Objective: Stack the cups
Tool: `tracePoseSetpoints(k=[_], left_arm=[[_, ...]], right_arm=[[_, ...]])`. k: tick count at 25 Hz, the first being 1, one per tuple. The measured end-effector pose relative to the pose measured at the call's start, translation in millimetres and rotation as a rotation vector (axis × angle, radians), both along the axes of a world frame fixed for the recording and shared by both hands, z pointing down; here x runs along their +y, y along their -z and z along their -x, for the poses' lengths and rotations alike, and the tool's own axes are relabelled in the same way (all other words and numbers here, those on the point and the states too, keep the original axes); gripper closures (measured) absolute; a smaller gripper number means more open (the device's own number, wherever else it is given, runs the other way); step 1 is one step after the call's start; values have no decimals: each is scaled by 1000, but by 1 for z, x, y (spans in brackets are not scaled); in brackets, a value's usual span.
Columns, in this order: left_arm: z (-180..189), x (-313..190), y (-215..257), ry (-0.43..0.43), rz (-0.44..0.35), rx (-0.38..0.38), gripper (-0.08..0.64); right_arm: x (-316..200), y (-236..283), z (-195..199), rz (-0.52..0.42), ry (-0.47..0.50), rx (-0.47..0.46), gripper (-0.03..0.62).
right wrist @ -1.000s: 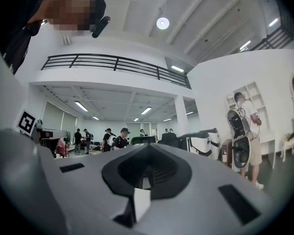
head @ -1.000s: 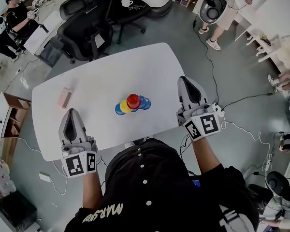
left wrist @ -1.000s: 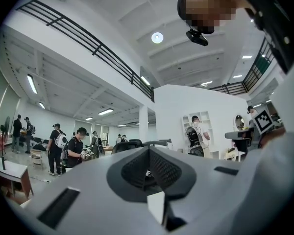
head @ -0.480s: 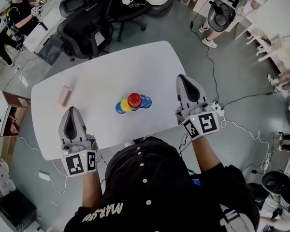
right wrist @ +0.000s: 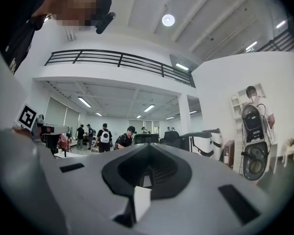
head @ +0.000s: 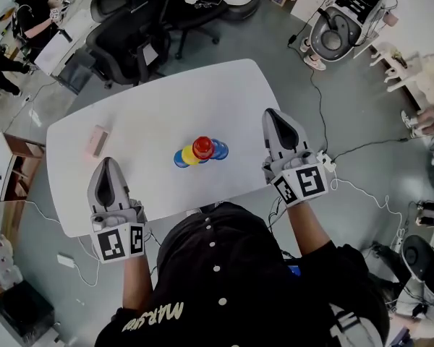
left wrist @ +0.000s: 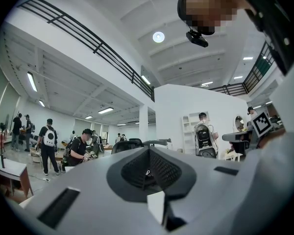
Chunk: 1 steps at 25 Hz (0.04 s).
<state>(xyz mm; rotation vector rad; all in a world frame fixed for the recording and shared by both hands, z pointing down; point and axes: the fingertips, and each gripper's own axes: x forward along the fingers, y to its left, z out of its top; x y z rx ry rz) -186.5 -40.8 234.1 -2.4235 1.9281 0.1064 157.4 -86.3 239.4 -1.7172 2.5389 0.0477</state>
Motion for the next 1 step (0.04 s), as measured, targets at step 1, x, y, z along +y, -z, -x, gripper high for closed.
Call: tracePoseSetpoints(k=[1], left_arm=[[1,0,0,1,0,0,549]], right_arm=[[-1,0,1,0,1,2,591]])
